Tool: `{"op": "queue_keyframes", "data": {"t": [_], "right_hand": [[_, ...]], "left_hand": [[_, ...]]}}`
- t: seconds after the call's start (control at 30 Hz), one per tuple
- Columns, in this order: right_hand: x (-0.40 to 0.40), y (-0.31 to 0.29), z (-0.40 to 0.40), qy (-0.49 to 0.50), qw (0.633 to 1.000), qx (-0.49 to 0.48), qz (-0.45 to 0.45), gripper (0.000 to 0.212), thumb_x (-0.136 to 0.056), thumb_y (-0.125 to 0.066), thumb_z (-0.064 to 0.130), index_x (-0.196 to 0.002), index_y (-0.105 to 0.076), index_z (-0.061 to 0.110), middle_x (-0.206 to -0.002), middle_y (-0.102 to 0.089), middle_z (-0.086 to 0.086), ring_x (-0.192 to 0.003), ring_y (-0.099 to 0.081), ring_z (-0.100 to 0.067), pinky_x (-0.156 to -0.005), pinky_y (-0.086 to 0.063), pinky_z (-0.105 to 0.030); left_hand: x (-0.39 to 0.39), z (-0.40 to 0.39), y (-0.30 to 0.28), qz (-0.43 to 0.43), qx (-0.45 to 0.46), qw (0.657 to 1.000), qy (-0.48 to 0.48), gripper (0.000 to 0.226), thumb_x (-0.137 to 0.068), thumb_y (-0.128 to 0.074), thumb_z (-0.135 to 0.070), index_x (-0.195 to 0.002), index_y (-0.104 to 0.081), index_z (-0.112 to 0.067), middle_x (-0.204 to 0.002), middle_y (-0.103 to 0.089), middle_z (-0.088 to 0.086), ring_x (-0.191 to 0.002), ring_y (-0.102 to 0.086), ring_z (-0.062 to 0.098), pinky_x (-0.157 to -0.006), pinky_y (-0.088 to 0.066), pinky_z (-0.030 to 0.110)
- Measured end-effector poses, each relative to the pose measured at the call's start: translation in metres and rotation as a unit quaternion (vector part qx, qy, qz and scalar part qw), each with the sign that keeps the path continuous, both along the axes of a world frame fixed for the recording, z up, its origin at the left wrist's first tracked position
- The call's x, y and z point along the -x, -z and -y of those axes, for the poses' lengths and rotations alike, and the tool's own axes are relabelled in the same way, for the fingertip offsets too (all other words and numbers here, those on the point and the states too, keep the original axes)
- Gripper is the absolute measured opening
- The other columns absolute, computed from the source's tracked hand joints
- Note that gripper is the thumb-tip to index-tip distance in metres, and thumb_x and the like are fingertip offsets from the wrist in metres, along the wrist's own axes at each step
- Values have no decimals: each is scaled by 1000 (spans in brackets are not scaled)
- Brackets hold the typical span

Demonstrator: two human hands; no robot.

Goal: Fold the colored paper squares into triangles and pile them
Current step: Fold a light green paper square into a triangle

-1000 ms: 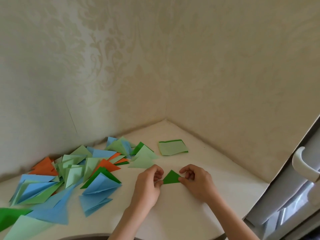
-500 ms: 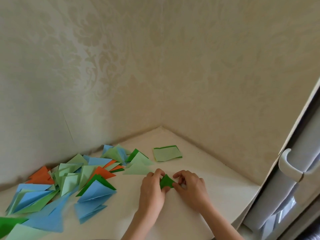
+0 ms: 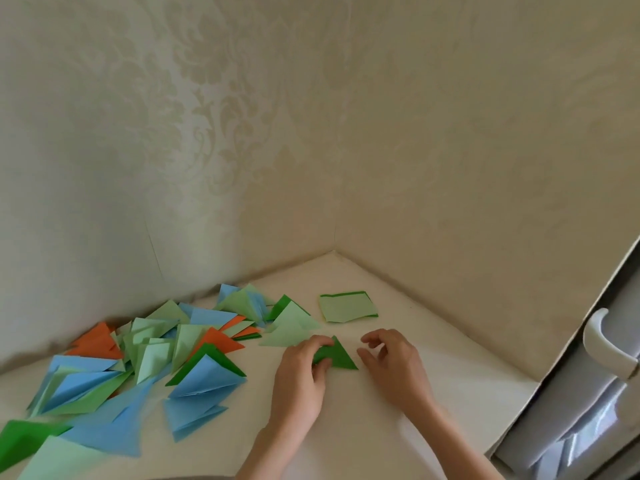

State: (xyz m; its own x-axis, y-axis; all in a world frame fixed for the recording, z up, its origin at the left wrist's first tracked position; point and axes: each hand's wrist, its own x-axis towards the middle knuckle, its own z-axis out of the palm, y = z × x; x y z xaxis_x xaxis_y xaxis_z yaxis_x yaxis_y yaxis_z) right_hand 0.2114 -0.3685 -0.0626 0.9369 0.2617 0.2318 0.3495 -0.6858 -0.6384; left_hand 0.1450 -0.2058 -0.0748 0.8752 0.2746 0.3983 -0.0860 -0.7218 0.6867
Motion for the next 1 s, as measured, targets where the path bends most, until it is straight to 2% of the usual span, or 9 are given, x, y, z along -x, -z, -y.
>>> {"op": "queue_keyframes", "data": {"t": [0.1,0.2,0.27,0.33,0.4,0.57,0.73,0.8,1.0], "right_hand": [[-11,-2,-16,2,995,27,91,23,-86,-66,27,-109,-64,27,-109,-60,12,-97,-58,-9,-89,-42,-31],[-27,-6,-36,-23,993,70,90,38,-87,-65,26,-125,-59,20,-128,-58,3,-117,-55,-16,-97,-36,-32],[-39,-6,-45,-37,991,106,80,47,-88,-64,30,-132,-54,18,-135,-55,0,-123,-51,-17,-104,-34,-33],[-49,-4,-50,-42,989,130,64,52,-88,-62,34,-136,-51,18,-138,-54,1,-128,-48,-16,-109,-31,-33],[-54,-2,-51,-39,989,134,52,51,-88,-61,38,-135,-52,20,-137,-55,4,-127,-49,-14,-109,-31,-32],[-58,4,-53,-15,988,137,76,38,-90,-57,44,-126,-59,31,-126,-60,12,-118,-53,-12,-99,-31,-33],[-58,13,-59,12,982,109,156,9,-85,-68,31,-89,-75,34,-96,-70,13,-93,-65,-15,-87,-38,-38],[-59,18,-61,21,980,96,171,9,-80,-73,25,-77,-75,32,-87,-71,13,-84,-66,-14,-83,-39,-38],[-60,19,-57,27,985,55,164,8,-78,-76,23,-72,-76,28,-92,-71,13,-85,-64,-12,-85,-39,-40]], "left_hand": [[2,-27,-2,7,-3,1000,-19,29,-89,-63,-18,-114,-61,-32,-100,-63,-14,-83,-58,7,-77,-47,17],[6,-47,0,-4,5,999,-34,28,-90,-64,-17,-116,-59,-27,-105,-61,-11,-93,-56,4,-75,-40,4],[7,-56,2,-14,10,999,-40,28,-90,-64,-17,-117,-58,-25,-106,-62,-8,-94,-57,6,-76,-41,7],[7,-62,3,-15,-1,999,-47,29,-90,-65,-18,-117,-58,-24,-107,-64,-7,-98,-59,9,-83,-47,19],[5,-65,4,-8,-13,998,-55,29,-89,-65,-18,-117,-60,-23,-107,-65,-7,-101,-58,11,-87,-49,29],[-5,-66,8,-8,-35,997,-73,29,-87,-66,-18,-115,-61,-24,-109,-65,-7,-102,-56,15,-88,-47,35],[-17,-63,10,-17,-72,993,-93,29,-89,-64,-22,-117,-60,-26,-113,-63,-9,-105,-53,14,-89,-44,32],[-22,-63,10,-14,-81,991,-105,29,-89,-64,-20,-117,-61,-25,-112,-62,-7,-104,-53,16,-88,-44,31],[-27,-62,13,-1,-65,989,-136,29,-84,-70,-17,-112,-67,-21,-105,-56,0,-101,-48,19,-88,-41,29]]}}
